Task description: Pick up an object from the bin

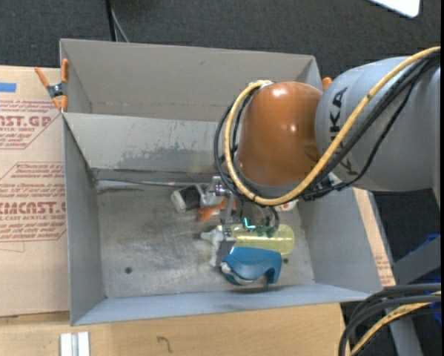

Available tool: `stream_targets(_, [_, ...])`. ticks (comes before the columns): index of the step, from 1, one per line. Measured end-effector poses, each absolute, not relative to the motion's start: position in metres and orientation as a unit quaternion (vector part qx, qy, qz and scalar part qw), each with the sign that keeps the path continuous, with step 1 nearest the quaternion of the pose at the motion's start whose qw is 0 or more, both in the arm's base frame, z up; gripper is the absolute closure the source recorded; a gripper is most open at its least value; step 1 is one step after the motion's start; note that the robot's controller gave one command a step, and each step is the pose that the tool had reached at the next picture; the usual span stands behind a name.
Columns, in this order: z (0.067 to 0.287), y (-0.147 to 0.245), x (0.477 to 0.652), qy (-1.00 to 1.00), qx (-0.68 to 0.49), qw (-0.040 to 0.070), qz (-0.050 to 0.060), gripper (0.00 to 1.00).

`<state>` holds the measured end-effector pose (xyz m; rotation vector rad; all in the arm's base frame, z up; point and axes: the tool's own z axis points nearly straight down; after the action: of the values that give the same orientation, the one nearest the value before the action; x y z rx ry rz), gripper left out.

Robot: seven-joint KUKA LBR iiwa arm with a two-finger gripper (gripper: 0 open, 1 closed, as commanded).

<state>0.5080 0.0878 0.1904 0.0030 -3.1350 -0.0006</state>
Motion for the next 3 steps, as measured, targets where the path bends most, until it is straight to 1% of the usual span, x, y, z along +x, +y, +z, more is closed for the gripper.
stream_targets(1, [0.194, 0.087, 0.510, -1.000, 0.000, 0.000, -0.001, 0.00])
stream_targets(2, [0.168, 0.067, 0.509, -0.999, 0.041, -0.005, -0.002, 0.00])
stream_targets(3, [0.114, 0.044, 0.505, -0.991, 0.131, -0.002, 0.000, 0.00])
